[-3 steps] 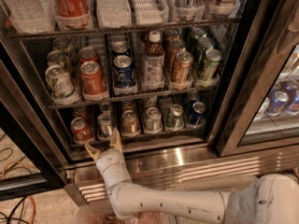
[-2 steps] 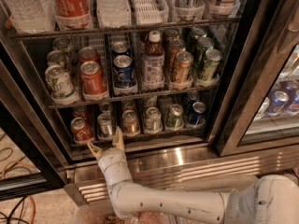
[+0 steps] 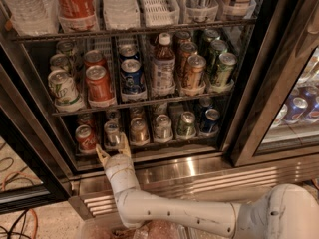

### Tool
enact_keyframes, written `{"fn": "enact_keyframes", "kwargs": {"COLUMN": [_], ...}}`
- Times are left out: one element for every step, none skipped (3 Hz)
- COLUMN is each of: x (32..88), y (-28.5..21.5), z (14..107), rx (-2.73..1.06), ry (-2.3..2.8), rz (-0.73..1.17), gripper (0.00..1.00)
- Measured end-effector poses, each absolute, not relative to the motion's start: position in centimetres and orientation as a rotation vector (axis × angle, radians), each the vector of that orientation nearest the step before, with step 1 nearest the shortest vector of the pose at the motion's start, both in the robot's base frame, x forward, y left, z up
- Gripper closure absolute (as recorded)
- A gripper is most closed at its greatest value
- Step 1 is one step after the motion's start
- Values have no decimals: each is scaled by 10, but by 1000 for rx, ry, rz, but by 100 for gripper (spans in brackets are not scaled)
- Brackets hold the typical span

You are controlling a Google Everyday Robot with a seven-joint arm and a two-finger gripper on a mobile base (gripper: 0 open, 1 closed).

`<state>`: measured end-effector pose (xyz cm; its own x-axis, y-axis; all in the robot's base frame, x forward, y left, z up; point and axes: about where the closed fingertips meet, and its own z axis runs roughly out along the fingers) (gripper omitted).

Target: Pick redbull can from bottom shelf of fridge

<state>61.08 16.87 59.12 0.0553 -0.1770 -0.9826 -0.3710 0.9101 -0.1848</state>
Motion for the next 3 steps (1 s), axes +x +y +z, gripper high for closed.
{"fn": "enact_keyframes", "kwargs": {"x": [617,624,634], "y": [173,172,166], "z": [591,594,594], "rx": [-461,-469,-456], "ry": [1523,1519,1523], "rz": [156,143,126], "gripper": [33,33,34]}}
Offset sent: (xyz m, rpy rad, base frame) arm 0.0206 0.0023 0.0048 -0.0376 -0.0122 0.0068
